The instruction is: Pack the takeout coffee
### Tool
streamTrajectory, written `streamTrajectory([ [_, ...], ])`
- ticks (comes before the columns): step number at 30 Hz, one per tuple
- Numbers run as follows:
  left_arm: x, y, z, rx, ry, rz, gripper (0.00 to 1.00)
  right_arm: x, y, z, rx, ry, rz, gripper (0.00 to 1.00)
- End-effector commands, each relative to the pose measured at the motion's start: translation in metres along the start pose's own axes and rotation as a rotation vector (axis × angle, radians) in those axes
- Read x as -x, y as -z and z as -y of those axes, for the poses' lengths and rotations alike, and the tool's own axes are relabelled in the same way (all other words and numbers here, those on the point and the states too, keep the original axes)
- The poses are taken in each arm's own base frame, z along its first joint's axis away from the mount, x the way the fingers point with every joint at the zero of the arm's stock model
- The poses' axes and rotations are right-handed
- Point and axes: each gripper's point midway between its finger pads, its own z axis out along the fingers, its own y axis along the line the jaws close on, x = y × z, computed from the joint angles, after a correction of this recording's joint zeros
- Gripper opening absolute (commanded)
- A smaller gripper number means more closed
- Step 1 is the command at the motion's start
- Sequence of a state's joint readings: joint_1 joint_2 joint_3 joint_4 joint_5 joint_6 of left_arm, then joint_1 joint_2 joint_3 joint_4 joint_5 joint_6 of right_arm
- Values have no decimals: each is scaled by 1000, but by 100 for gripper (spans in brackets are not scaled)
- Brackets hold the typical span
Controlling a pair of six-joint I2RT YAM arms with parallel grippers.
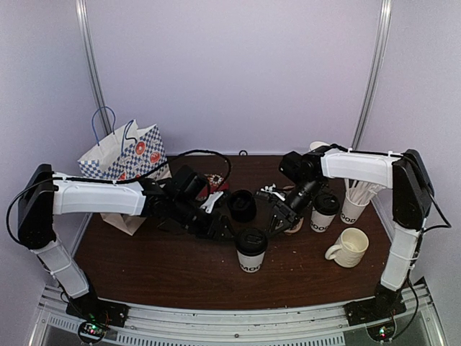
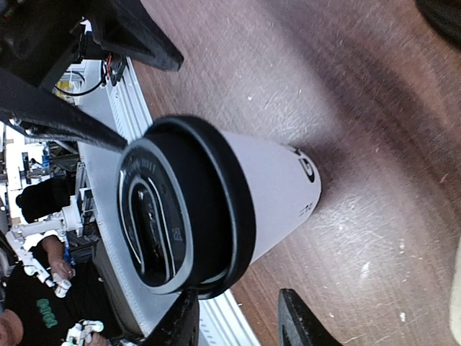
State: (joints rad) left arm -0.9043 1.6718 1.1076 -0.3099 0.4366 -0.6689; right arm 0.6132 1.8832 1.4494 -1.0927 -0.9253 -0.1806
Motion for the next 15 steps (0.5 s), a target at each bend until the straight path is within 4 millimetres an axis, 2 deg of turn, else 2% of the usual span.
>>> streamTrajectory([
  [1,23,16,30,-60,-79,77,58,15,16,-4,-46,102,70,41],
  [10,32,26,37,-59,-94,114,60,13,21,-10,-44,122,70,46],
  [15,38,26,23,29,-39,123,56,2,30,-4,-82,112,111,47],
])
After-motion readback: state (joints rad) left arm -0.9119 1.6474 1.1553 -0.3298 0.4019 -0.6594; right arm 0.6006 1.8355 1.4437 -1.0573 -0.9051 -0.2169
